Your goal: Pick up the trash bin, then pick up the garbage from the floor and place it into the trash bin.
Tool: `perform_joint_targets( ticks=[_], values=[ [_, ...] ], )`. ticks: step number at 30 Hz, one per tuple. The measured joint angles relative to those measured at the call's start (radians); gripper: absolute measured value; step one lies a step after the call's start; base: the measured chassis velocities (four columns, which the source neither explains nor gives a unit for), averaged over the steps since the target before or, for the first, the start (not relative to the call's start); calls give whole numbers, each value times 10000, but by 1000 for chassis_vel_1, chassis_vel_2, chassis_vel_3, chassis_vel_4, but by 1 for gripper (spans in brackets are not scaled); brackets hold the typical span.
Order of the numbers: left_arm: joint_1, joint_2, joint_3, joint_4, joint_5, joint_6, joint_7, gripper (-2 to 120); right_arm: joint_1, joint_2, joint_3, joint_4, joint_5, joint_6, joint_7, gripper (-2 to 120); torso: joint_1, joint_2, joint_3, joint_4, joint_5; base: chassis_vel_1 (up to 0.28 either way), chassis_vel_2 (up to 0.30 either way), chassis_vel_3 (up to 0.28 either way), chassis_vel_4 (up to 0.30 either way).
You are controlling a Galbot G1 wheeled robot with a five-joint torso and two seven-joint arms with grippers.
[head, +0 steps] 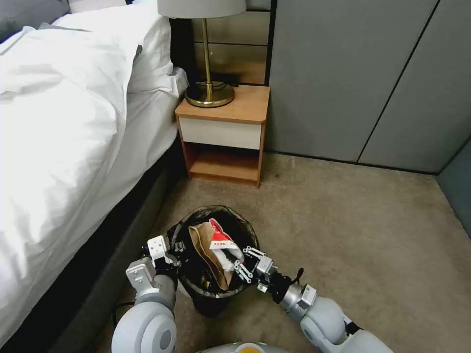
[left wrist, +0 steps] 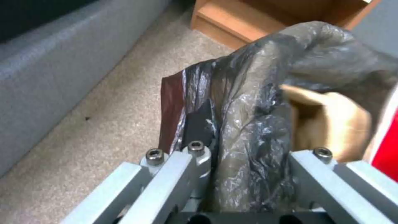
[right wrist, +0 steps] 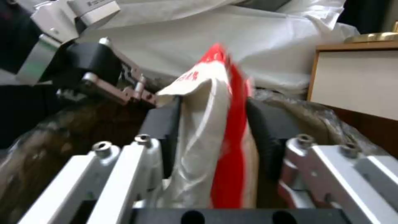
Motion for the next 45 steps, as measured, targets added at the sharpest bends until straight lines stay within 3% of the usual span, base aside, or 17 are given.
perform_joint_targets(
  ticks=[4, 9, 10, 12, 14, 16, 21, 24, 30, 32, 34, 36, 38, 41, 45],
  values=[
    [49, -17, 28, -26, 45, -11, 13, 83, 46, 59, -34, 0, -15, -41, 26, 47, 0, 0, 0, 0, 0, 0, 0, 0, 0],
    [154, -30, 27, -104, 120, -37, 30, 83, 106, 79, -95, 0, -17, -97, 48, 73, 0, 0, 0, 0, 0, 0, 0, 0, 0],
    [154, -30, 27, -104, 120, -37, 30, 83, 106, 79, -95, 0, -17, -97, 48, 73, 0, 0, 0, 0, 0, 0, 0, 0, 0],
    [201, -26, 27, -177, 126, -40, 37, 83, 103, 58, -101, 4, -14, -103, 51, 84, 1, 0, 0, 0, -1, 0, 0, 0, 0],
    [210, -25, 28, -193, 128, -41, 38, 83, 95, 51, -101, 5, -9, -104, 52, 86, 0, 0, 0, 0, 0, 0, 0, 0, 0],
    [224, -28, 54, -219, 132, -41, 41, 83, 65, -26, -94, 32, 23, -116, 54, 97, 0, 0, 0, 0, 0, 0, 0, 0, 0],
    [208, -18, 52, -251, 136, -41, 44, 83, 38, -329, -109, 48, 110, -151, 44, 100, 1, 0, 0, 0, 1, 0, 0, 0, 0],
    [182, 31, -19, -303, 121, -41, 47, 83, -217, -855, -351, 514, 623, -1111, 1051, 100, 0, 0, 0, -1, 1, 0, 0, 0, 0],
    [100, 23, -10, -293, 106, -41, 60, 83, -355, -1131, -485, 1119, 882, -2502, 2435, 100, 0, 0, 0, -2, 0, 0, 0, 0, 0],
    [15, 19, -29, -211, 149, -42, 60, 84, -397, -1263, -556, 1642, 1427, -3523, 3397, 100, 0, 0, 0, -1, 0, 0, 0, 0, 0],
    [-5, 19, -37, -191, 159, -42, 60, 85, -402, -1291, -584, 1800, 1604, -3787, 3637, 100, 0, 0, 0, 0, 0, 0, 0, 0, 0],
    [-68, 18, -79, -164, 186, -71, 61, 91, -421, -1343, -715, 2321, 2003, -4896, 4595, 100, 0, -1, 0, 0, 2, 0, 0, 0, 0],
    [-75, 18, -82, -164, 187, -75, 63, 91, -423, -1343, -728, 2391, 2027, -5084, 4760, 100, 1, -1, 0, 0, 3, 0, 0, 0, 0],
    [-88, 2, -78, -156, 198, -95, 82, 91, -417, -1294, -855, 3099, 2444, -6918, 6348, 100, 1, -1, 0, -1, 2, 0, 0, 0, 0],
    [-106, -5, -77, -156, 197, -96, 82, 91, -325, -1271, -858, 3198, 2573, -7467, 6764, 100, 1, -1, 0, 1, 0, 0, 0, 0, 0]
  ],
)
